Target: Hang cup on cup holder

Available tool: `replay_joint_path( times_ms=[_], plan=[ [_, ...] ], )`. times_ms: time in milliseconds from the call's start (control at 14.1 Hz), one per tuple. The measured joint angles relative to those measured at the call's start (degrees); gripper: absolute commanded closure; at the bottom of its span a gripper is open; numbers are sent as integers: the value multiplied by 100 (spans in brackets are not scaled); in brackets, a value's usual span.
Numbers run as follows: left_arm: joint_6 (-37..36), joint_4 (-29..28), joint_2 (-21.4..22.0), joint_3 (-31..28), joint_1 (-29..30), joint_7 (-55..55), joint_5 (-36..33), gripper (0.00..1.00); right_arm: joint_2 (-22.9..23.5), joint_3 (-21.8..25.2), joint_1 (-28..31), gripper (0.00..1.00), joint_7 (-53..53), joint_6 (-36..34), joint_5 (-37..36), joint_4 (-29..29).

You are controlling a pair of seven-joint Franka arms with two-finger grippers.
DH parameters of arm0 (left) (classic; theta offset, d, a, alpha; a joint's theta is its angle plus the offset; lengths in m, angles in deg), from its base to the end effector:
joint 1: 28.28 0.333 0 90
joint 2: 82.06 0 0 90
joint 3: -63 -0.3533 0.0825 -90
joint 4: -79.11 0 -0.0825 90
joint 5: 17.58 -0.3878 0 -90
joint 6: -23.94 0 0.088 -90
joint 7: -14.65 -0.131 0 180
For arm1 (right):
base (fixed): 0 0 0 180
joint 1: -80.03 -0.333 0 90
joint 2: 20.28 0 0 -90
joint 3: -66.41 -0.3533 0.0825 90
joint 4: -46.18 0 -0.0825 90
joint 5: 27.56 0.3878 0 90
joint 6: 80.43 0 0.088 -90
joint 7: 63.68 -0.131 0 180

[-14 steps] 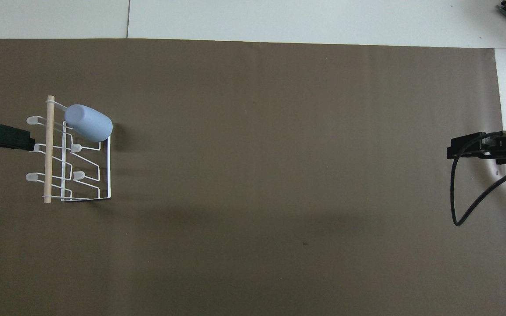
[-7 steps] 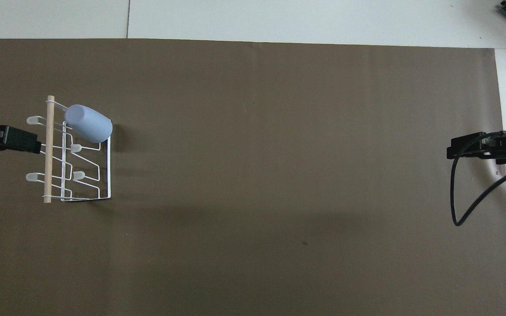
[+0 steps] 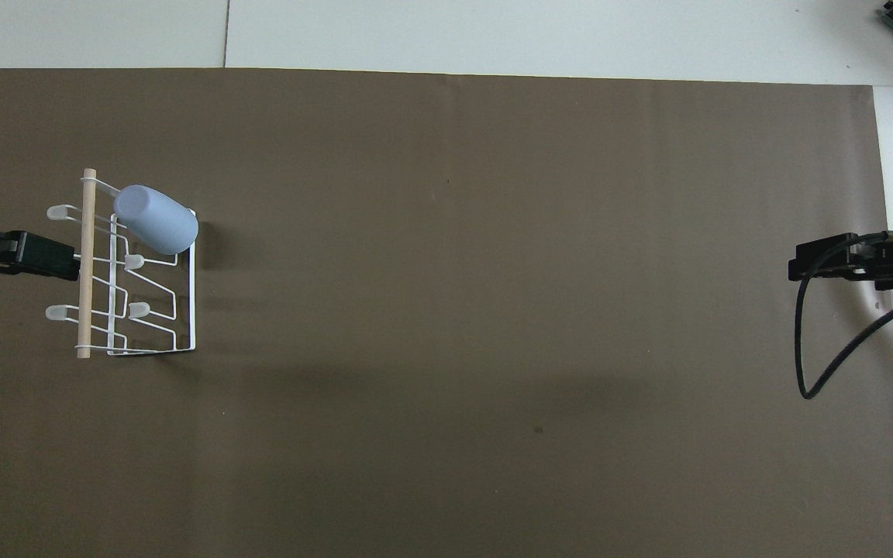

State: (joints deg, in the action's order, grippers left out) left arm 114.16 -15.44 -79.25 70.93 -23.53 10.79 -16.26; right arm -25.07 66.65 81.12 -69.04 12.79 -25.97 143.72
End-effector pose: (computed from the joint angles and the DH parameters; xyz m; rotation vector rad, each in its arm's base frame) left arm 0.5387 -0.0348 0.6271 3.1190 -0.1908 -0.0420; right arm 0.5330 -0.0090 0.6255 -3.1078 0.1839 -0.0112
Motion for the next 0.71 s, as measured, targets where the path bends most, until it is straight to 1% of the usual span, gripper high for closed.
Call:
replay_joint_path(
  times_ms=[711],
  plan=[
    [6,2,107,-23,7,-4,-2,0,0,0,0,0,0,0,0,0]
  ],
)
